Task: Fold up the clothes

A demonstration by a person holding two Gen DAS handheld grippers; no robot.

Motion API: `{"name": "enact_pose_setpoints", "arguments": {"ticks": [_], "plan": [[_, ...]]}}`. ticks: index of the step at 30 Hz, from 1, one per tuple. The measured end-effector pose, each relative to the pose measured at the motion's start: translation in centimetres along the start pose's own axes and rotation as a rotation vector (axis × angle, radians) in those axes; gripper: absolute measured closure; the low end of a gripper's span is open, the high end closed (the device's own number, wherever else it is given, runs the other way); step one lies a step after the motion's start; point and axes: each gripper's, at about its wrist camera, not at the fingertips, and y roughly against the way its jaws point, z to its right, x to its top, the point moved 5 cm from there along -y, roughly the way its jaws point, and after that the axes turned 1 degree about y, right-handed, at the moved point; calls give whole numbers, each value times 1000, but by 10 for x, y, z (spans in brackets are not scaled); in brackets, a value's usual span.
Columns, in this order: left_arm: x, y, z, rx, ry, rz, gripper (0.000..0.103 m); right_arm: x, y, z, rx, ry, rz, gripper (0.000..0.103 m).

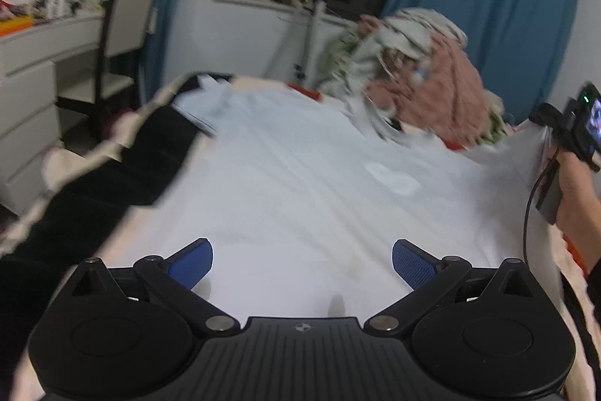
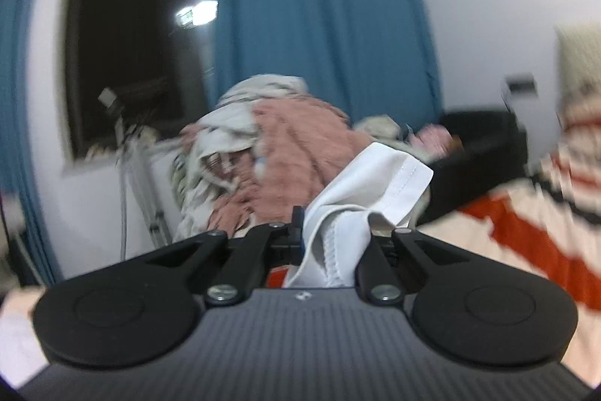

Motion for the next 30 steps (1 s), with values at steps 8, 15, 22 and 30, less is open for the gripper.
{"name": "enact_pose_setpoints", "arguments": {"ticks": [8,15,22,30], "plan": [[11,-15,-52,91,90,42,0,-50,-30,-184,122,333,-128,96],[-3,-53,-54,49,61,-11,0,-83,-40,-217,258,291,-283,93],[-9,-80,-61,14,111,-65,0,-113,-45,-244,398,238,-434,25],[-4,-59,-56,-18,138,-44,0,-40,75,-195,522,51,-361,25]]}}
